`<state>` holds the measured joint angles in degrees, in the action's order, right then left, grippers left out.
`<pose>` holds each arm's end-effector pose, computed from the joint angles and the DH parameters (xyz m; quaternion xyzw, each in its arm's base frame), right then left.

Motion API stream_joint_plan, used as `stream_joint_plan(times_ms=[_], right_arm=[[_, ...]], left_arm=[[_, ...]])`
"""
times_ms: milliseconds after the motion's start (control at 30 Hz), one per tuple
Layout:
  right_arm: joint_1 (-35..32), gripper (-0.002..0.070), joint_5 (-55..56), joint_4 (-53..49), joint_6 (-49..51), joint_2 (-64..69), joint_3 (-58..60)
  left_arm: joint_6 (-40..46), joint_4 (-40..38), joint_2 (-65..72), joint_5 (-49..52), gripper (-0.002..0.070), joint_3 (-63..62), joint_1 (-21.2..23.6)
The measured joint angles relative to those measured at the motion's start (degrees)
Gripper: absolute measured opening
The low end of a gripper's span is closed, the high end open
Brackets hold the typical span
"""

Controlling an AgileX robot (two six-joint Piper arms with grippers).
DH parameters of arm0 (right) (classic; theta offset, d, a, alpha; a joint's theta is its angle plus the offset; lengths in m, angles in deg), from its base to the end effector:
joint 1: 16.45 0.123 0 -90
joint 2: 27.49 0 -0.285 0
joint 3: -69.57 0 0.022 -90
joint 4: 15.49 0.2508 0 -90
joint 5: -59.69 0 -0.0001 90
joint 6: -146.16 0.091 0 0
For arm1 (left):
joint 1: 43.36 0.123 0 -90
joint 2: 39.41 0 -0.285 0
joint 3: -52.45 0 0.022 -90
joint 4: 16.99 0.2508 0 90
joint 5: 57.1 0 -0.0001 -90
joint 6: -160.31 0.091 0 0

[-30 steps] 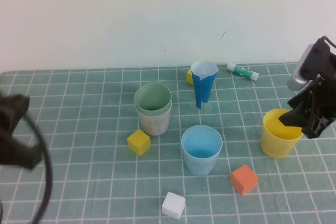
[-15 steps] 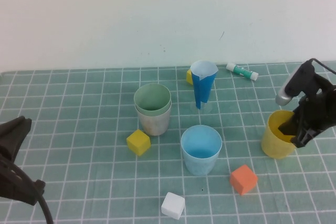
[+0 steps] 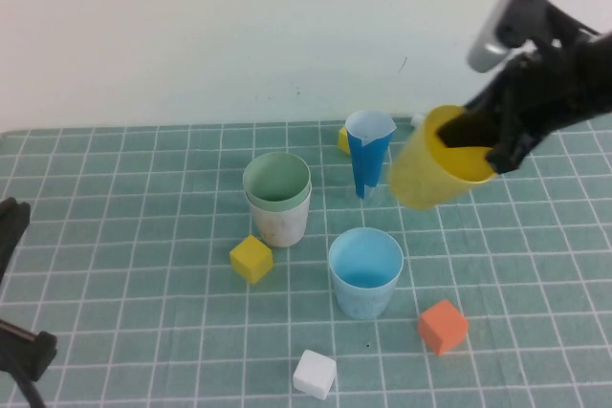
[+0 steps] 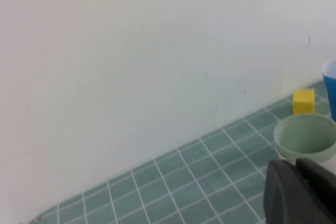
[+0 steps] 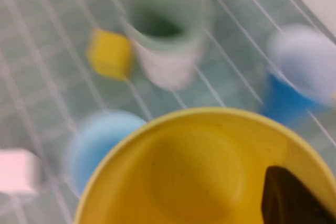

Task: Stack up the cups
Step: Place the yellow cup on the blue cup, then pick up the blue cup

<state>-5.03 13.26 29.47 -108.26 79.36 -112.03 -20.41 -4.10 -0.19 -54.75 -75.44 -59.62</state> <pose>0.3618 0.1207 0.2895 -0.4726 0.7840 0.1659 0.3668 0.1166 -0.0331 0.3135 0.1759 0.7075 -0.0212 0.6841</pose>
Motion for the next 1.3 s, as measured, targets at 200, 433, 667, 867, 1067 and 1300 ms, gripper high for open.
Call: stream_joint_plan(times_ms=[200, 433, 667, 867, 1067, 1300], right_arm=[[8.9, 0.0032, -0.2, -8.8, 8.0, 1.9, -3.0], [12.1, 0.0031, 1.4, -14.5, 9.8, 7.0, -3.1], [12.1, 0.0067, 5.5, -14.8, 9.8, 10.0, -3.2], [12.1, 0.0324, 5.6, -13.3, 9.8, 11.7, -3.5], [12.1, 0.0398, 4.5, -11.2, 9.8, 13.7, -3.5], [12.1, 0.0337, 2.7, -9.8, 9.8, 18.8, -3.5]], left_arm=[[-0.2, 0.0, -1.4, 0.1, -0.0001, 0.0, 0.0], [-1.6, 0.0, -1.4, 0.2, -0.0001, 0.0, 0.0], [-2.0, 0.0, -1.4, 0.2, -0.0001, 0.0, 0.0], [-2.7, 0.1, -1.4, 0.2, -0.0001, 0.0, 0.0], [-2.7, 0.1, -1.4, 0.2, -0.0001, 0.0, 0.0], [-2.7, 0.3, -1.4, 0.2, -0.0001, 0.0, 0.0]])
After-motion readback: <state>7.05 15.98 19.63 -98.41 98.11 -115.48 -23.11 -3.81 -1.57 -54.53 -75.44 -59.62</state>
